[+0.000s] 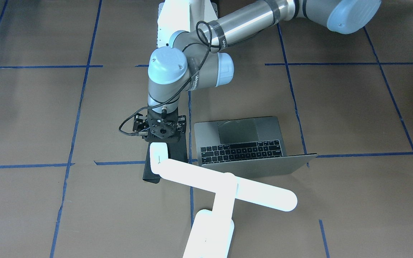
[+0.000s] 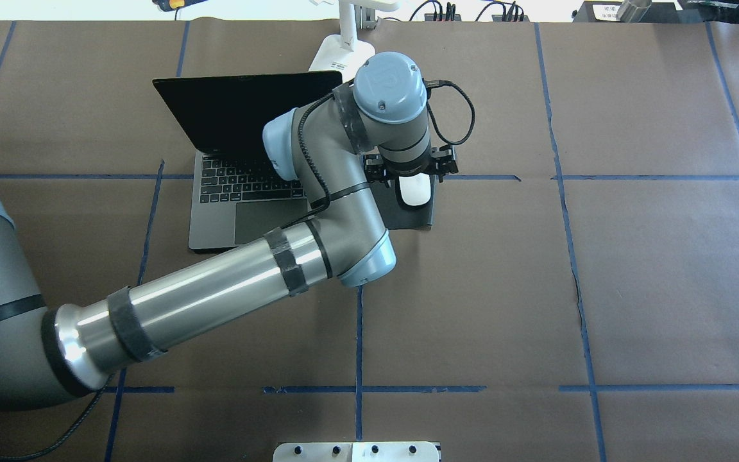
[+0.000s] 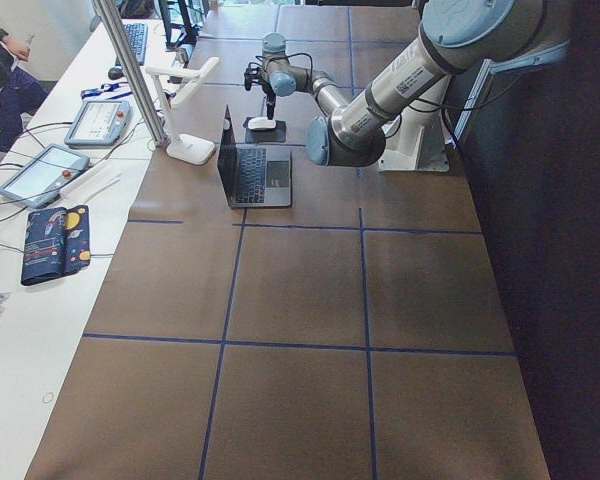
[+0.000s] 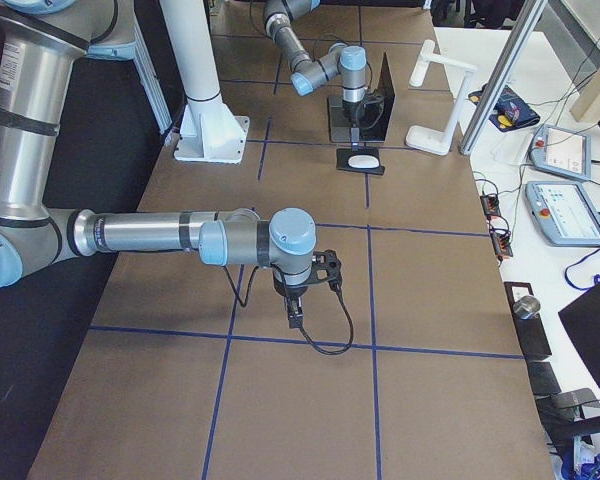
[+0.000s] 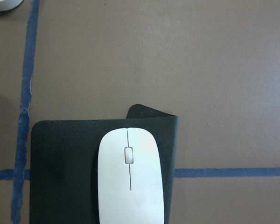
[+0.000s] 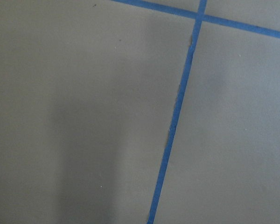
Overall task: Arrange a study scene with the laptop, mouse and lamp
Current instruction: 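Carry the white mouse with the left gripper onto the mouse pad, then release the mouse and withdraw the left gripper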
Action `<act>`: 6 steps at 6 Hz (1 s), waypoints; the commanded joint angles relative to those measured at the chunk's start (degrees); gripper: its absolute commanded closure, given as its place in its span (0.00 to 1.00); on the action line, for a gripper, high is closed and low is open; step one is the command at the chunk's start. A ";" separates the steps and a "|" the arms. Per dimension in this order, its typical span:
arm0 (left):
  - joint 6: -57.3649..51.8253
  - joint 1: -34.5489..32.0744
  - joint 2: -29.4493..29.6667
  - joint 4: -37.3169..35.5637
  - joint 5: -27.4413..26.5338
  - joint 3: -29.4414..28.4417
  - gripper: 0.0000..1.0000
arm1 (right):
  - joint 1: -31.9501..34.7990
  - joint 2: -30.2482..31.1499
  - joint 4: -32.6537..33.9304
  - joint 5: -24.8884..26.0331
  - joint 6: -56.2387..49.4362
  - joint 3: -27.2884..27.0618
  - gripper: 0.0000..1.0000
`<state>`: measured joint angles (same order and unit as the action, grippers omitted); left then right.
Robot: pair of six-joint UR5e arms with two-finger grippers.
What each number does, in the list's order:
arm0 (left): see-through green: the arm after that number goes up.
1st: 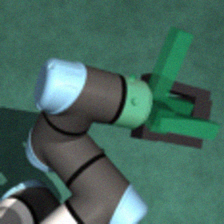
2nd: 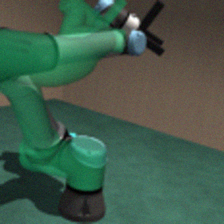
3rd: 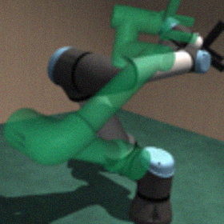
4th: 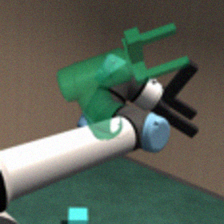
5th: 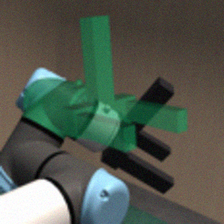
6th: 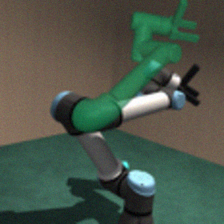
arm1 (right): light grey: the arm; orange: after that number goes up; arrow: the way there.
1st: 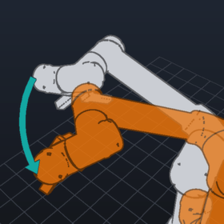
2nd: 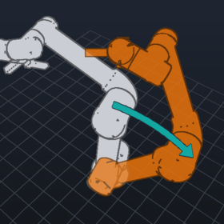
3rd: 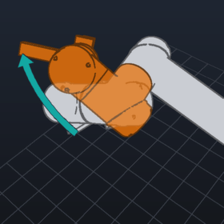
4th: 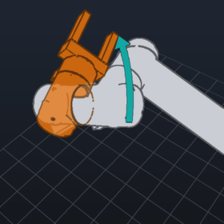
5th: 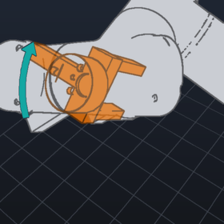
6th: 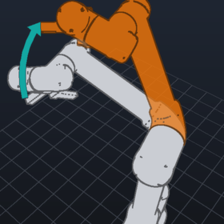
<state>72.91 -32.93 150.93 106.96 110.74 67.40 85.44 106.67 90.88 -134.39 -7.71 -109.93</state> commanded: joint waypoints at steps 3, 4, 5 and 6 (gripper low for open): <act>-13.04 -2.74 -29.90 -20.36 2.46 44.46 0.00 | -0.19 -0.24 -3.57 0.35 -0.55 3.99 0.00; -25.50 -6.67 -38.09 -27.26 2.72 53.01 0.00 | -0.19 -0.24 -6.30 0.27 -0.03 5.85 0.00; -35.54 -13.41 -43.74 -31.16 7.25 55.96 0.00 | -0.19 -0.24 -6.42 0.18 0.06 5.87 0.00; -49.04 -21.83 -51.10 -31.37 13.56 56.08 0.00 | -0.19 -0.33 -6.42 0.00 0.15 5.69 0.00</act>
<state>36.42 -47.15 106.91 77.15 118.92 121.94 85.25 106.41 84.73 -134.24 -7.67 -104.29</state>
